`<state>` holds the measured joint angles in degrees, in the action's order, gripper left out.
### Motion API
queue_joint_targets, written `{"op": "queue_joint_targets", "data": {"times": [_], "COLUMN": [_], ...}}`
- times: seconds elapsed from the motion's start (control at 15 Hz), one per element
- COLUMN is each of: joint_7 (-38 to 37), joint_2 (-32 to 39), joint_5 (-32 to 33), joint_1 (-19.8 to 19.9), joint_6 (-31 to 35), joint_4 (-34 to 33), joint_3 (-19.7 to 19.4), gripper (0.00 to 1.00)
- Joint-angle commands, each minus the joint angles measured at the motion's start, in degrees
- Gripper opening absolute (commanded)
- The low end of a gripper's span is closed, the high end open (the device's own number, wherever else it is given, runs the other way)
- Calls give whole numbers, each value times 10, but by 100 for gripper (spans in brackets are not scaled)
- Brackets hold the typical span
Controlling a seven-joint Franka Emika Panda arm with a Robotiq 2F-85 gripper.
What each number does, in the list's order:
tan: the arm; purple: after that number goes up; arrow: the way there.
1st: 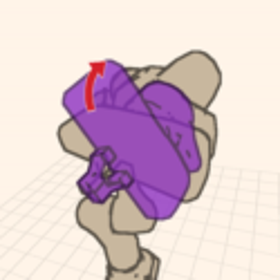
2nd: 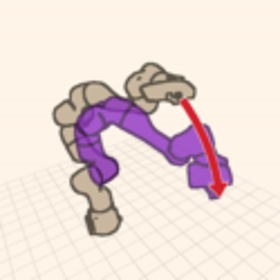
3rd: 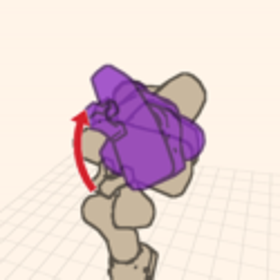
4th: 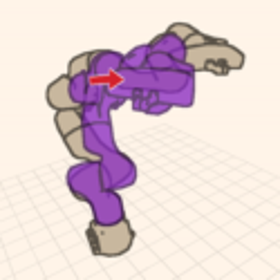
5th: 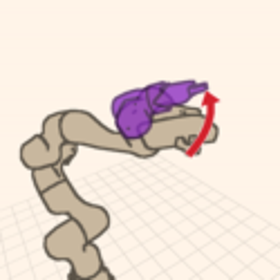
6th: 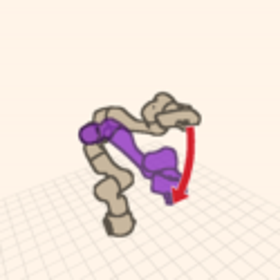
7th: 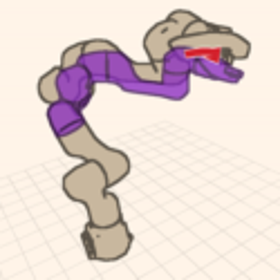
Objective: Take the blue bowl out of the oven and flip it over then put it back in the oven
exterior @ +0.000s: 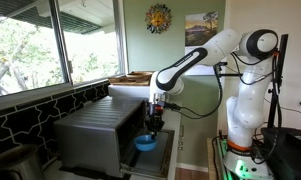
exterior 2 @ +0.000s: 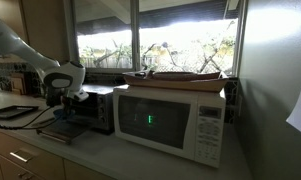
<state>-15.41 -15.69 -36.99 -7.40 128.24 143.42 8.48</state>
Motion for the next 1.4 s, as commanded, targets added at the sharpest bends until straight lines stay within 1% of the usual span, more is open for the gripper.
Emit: {"op": "queue_joint_targets", "data": {"times": [0.0,0.13,0.27,0.4,0.73,0.93,1.33], "joint_7": [3,-3,-12,-28,-102,-147,-236], "joint_2": [-63,-88,-106,-114,-110,-103,-93], "joint_5": [72,100,98,86,70,57,78], "joint_1": [11,17,20,23,33,34,37], "joint_6": [-81,-108,-113,-102,-77,-49,42], "joint_4": [13,10,8,6,-1,-4,-3], "joint_3": [-13,-17,-22,-22,-13,-8,20], "gripper": [1,1,1,1,1,1,1]}}
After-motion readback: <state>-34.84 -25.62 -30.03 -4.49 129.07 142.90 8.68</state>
